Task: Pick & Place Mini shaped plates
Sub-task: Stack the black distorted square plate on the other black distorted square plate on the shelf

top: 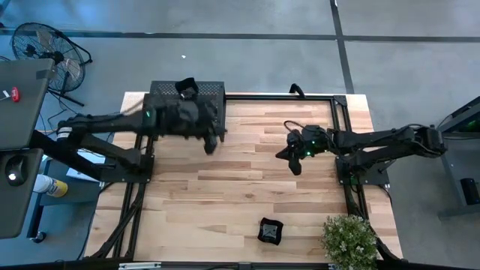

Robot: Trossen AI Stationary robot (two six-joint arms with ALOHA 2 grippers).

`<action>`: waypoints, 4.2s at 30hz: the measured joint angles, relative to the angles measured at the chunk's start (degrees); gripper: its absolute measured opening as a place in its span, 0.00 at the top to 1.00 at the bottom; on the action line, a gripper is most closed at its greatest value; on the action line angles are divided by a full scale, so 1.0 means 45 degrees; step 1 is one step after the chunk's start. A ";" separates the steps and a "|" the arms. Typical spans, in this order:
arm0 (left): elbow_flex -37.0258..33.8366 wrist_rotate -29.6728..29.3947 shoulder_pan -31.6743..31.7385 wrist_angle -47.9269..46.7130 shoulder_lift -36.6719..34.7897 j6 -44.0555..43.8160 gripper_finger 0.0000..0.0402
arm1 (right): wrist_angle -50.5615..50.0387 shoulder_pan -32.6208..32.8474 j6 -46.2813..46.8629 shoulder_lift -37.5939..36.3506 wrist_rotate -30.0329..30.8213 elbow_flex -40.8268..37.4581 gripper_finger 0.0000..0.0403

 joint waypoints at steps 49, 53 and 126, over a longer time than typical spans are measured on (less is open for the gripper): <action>-0.7269 -0.2575 -0.4016 0.6873 -0.1588 -0.0616 1.00 | -0.4791 0.8693 0.5413 0.9306 0.1475 0.7661 0.98; -0.7911 -0.2863 -0.4016 0.7101 -0.2352 -0.0622 1.00 | -0.4578 0.8543 0.5901 0.9131 0.1211 0.7661 0.99; -1.1033 -0.3862 -0.4011 0.4656 -0.8333 -0.1929 1.00 | -0.3963 0.8716 0.8302 0.9708 0.1380 0.7661 0.50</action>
